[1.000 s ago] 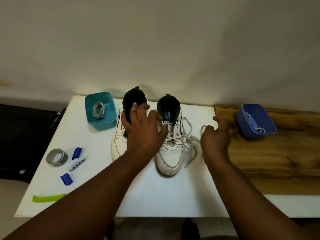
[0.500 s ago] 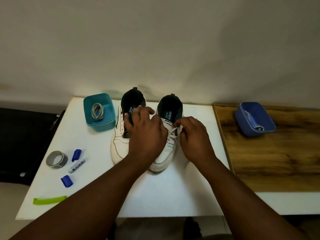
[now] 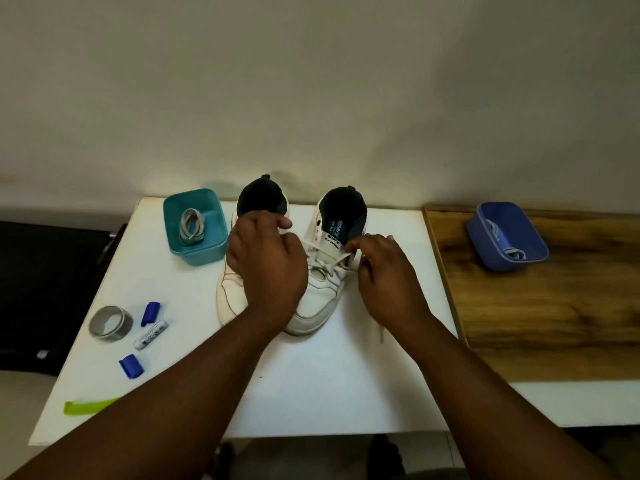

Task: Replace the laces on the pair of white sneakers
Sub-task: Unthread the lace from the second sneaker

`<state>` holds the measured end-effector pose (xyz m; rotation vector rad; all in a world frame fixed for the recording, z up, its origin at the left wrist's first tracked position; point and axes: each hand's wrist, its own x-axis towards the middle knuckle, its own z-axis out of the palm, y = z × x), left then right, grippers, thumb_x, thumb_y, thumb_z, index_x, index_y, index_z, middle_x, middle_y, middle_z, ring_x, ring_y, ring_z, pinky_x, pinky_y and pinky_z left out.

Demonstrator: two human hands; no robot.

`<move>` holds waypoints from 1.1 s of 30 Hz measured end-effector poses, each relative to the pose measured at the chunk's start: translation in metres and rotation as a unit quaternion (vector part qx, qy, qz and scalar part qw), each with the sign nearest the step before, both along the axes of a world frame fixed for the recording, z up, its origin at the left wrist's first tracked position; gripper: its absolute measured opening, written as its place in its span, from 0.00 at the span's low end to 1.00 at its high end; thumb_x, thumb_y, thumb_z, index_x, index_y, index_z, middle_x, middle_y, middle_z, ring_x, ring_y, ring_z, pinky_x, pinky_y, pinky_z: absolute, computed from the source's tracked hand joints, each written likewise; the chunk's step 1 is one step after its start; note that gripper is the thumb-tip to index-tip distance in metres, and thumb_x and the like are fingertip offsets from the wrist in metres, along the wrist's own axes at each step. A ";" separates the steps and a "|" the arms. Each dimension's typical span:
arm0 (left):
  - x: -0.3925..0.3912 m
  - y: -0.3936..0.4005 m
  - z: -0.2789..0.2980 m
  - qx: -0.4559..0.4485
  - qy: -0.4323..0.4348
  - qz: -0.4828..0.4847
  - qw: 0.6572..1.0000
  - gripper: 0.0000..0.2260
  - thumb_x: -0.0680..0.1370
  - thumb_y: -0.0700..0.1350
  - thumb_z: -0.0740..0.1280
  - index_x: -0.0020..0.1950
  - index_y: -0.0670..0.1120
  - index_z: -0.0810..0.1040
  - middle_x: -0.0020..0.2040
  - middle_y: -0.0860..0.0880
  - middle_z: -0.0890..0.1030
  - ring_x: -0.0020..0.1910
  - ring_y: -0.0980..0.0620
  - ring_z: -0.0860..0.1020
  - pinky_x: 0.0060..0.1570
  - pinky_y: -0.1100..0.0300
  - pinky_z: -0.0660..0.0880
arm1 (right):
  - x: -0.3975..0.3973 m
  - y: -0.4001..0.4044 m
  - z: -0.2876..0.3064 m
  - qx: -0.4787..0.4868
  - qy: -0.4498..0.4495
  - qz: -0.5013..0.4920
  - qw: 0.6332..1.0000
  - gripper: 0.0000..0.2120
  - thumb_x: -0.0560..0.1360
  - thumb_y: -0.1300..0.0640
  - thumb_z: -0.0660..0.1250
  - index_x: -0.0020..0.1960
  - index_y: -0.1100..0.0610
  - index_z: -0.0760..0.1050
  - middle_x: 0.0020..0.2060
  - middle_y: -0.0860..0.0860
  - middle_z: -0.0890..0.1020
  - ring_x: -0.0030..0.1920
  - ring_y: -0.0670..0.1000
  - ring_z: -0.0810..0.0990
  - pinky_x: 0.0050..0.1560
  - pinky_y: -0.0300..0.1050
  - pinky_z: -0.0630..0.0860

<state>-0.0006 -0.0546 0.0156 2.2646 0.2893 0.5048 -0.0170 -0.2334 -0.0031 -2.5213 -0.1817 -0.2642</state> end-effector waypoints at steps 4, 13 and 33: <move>0.001 -0.006 -0.007 0.299 -0.007 -0.177 0.938 0.19 0.73 0.50 0.65 0.64 0.58 0.78 0.80 0.45 0.62 0.82 0.36 0.49 0.75 0.30 0.44 | -0.003 0.002 0.000 -0.006 0.011 0.034 0.999 0.22 0.77 0.70 0.61 0.66 0.53 0.77 0.64 0.53 0.81 0.65 0.51 0.75 0.79 0.45 0.56; 0.007 0.010 -0.004 0.281 0.103 -0.205 0.932 0.11 0.79 0.60 0.66 0.58 0.62 0.84 0.80 0.49 0.62 0.82 0.39 0.42 0.74 0.29 0.38 | 0.001 0.001 -0.005 -0.009 0.041 0.050 0.998 0.24 0.77 0.69 0.60 0.68 0.52 0.75 0.68 0.50 0.79 0.73 0.52 0.71 0.81 0.45 0.51; 0.008 0.006 -0.015 0.281 0.040 -0.161 0.945 0.08 0.80 0.55 0.67 0.53 0.57 0.85 0.74 0.49 0.71 0.81 0.39 0.53 0.74 0.30 0.44 | -0.003 -0.002 0.001 -0.031 0.041 0.044 0.998 0.21 0.78 0.68 0.60 0.66 0.50 0.75 0.67 0.49 0.79 0.76 0.52 0.68 0.80 0.44 0.51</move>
